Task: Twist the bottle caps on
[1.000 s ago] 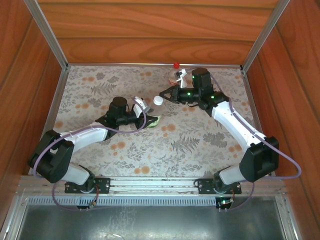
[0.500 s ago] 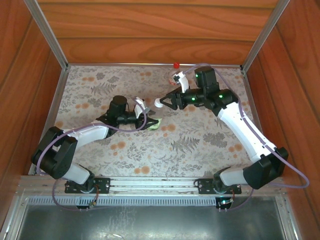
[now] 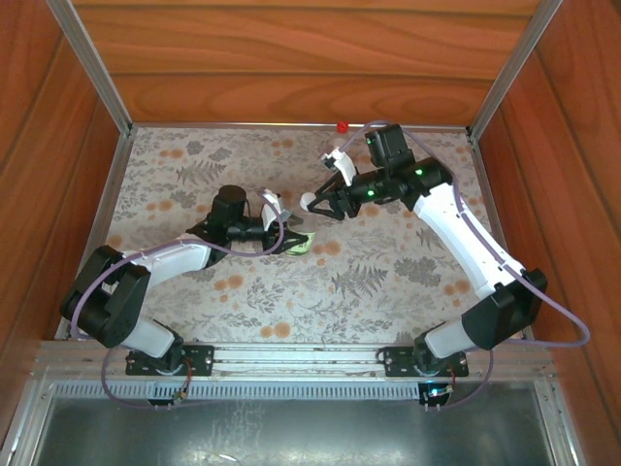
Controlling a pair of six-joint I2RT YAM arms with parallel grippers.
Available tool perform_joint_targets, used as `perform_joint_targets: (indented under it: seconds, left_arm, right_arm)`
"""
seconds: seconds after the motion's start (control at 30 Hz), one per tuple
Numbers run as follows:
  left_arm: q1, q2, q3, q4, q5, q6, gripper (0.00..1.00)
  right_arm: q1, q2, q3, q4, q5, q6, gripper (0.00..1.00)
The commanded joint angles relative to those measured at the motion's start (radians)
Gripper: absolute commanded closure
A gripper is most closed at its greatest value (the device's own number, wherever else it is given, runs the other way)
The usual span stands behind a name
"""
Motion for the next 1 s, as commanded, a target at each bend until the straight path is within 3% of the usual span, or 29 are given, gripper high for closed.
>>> perform_joint_targets:
  seconds: [0.0,0.27,0.53,0.77,0.97]
  left_arm:
    - [0.000,-0.016,0.016,0.024,0.045,0.011,0.47]
    - [0.001,-0.030,0.005,0.023,0.033,0.012,0.47]
    - [0.001,-0.030,0.006,0.024,0.037,0.007,0.47]
    - [0.000,-0.035,0.005,0.023,-0.001,0.008,0.47]
    - [-0.006,-0.052,0.001,0.023,-0.207,0.025,0.47]
  right_arm:
    - [0.012,0.030,0.027,-0.024,0.025,-0.022,0.41]
    - [0.016,0.080,0.084,-0.047,0.049,-0.028,0.39]
    - [0.023,0.090,0.084,-0.053,0.024,-0.036,0.48]
    - [0.024,0.095,0.090,-0.054,0.021,-0.003,0.73]
    - [0.038,0.062,-0.004,0.068,0.049,0.230,0.90]
